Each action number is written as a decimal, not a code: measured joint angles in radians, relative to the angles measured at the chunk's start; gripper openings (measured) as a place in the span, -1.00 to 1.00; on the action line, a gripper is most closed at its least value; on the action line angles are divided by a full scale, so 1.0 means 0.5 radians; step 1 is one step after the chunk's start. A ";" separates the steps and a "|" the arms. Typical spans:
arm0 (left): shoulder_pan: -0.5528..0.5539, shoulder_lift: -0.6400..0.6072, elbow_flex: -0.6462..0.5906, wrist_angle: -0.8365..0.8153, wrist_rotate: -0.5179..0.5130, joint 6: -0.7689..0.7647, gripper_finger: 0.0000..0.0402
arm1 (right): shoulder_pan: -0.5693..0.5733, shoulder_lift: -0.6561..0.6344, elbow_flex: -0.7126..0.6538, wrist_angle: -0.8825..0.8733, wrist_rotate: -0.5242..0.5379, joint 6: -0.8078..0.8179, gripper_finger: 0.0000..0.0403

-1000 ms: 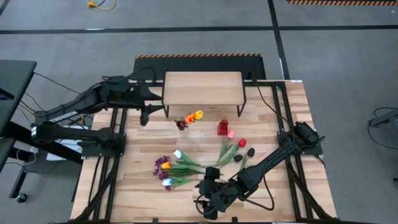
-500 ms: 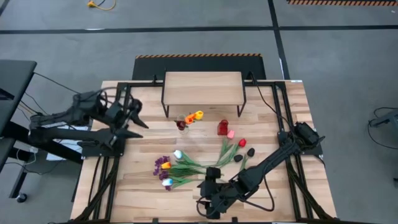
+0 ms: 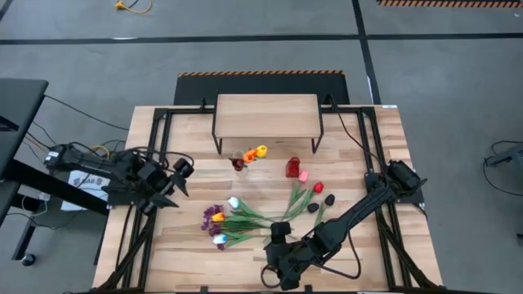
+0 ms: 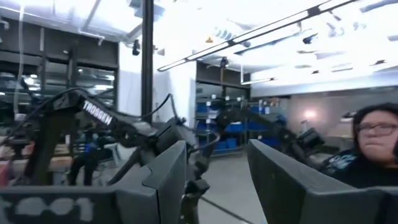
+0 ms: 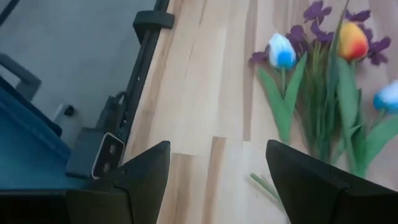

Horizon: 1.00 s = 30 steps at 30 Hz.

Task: Pick and place flowers into a vace then onto a shelf
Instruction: Put the left black tulip into the transparent vase

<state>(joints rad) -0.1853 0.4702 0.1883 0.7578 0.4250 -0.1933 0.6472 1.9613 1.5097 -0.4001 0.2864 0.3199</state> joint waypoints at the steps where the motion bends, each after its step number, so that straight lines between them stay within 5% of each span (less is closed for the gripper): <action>1: -0.028 0.001 -0.016 -0.001 -0.047 0.029 -0.19 | -0.007 -0.013 0.000 -0.005 -0.001 -0.024 0.29; 12: -0.291 0.056 -0.074 -0.075 -0.186 -0.033 -0.19 | -0.005 -0.350 0.000 -0.107 -0.092 -0.212 0.29; 16: -0.362 0.158 -0.075 -0.160 -0.249 -0.164 -0.19 | 0.090 -0.509 -0.055 -0.168 0.049 -0.152 0.29; 23: -0.592 0.372 -0.076 0.031 -0.405 -0.007 -0.19 | 0.292 -0.864 -0.604 -0.064 0.531 0.265 0.29; 30: -0.853 0.499 -0.076 0.174 -0.696 0.103 -0.19 | 0.350 -1.061 -1.297 0.525 0.733 0.610 0.29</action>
<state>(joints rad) -0.6120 0.7198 0.1501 0.8446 0.0769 -0.1418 0.8224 1.4305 0.8613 -0.1375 0.6527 0.6247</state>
